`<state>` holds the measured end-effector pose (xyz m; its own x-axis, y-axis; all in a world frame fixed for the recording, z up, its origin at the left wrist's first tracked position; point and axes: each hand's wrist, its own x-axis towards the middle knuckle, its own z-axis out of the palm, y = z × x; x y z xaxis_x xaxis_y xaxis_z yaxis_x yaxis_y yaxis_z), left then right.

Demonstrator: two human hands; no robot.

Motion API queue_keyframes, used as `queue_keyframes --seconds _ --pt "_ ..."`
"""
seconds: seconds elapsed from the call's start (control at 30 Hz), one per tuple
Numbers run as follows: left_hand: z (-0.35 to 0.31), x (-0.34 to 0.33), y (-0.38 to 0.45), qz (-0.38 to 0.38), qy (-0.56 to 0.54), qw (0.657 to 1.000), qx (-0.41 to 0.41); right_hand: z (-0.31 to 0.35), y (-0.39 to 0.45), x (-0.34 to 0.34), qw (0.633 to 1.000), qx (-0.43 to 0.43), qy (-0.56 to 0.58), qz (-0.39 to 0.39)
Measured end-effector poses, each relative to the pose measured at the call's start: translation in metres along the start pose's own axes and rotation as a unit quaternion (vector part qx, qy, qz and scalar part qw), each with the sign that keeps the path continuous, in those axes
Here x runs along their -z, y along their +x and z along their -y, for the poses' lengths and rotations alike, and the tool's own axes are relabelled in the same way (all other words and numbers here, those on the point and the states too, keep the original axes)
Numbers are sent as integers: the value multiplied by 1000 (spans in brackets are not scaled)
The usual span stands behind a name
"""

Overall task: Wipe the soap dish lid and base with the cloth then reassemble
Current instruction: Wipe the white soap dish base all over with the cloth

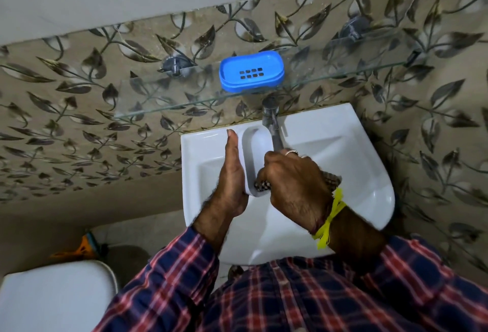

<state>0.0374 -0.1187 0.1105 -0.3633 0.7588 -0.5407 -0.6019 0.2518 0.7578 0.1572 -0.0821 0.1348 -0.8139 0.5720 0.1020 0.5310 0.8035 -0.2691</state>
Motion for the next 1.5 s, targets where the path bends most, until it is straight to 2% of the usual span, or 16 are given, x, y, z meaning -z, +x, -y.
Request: queue_keyframes --seconds 0.13,0.27,0.37,0.43,0.5,0.57,0.63,0.7,0.77,0.9,1.0,1.07,1.23,1.3,1.37,1.5 --pt "-1 -1 -4 10 -31 999 -10 9 8 -2 994 -73 49 -71" --pt "-2 6 -5 5 -26 999 -23 8 1 -10 997 -65 26 -39" --pt "4 1 -8 16 -8 1000 -8 9 9 -8 986 -119 59 -100" --pt "7 -1 -12 26 -21 999 -12 15 15 -7 985 -108 65 -118" --pt "9 1 -14 33 -32 999 -22 16 12 -7 990 -92 38 -95" --pt "10 2 -16 48 -18 998 -31 13 12 -3 988 -129 27 -85" --pt "13 -2 -17 45 0 998 -37 15 17 -1 982 -148 35 -114" --pt "17 -3 -17 37 -8 998 -49 21 21 2 984 -109 53 -128" --pt "19 0 -15 37 -20 997 -62 23 18 2 990 -81 43 -108" --pt "19 0 -15 43 6 998 -52 14 20 5 984 -153 11 -95" --pt "13 -2 -17 57 -11 997 -55 17 19 -1 989 -116 -5 -95" --pt "13 1 -19 65 -21 997 -40 14 13 -4 993 -99 -17 -67" --pt "17 6 -15 18 1 999 -27 9 14 -6 990 -122 10 -64" --pt "11 13 -13 -14 -6 1000 -23 6 9 -11 996 -77 18 -29" --pt "6 16 -10 -14 6 999 -37 6 -1 -14 997 -71 22 15" --pt "2 14 -10 -4 31 999 -39 14 0 -18 992 -122 9 -30"
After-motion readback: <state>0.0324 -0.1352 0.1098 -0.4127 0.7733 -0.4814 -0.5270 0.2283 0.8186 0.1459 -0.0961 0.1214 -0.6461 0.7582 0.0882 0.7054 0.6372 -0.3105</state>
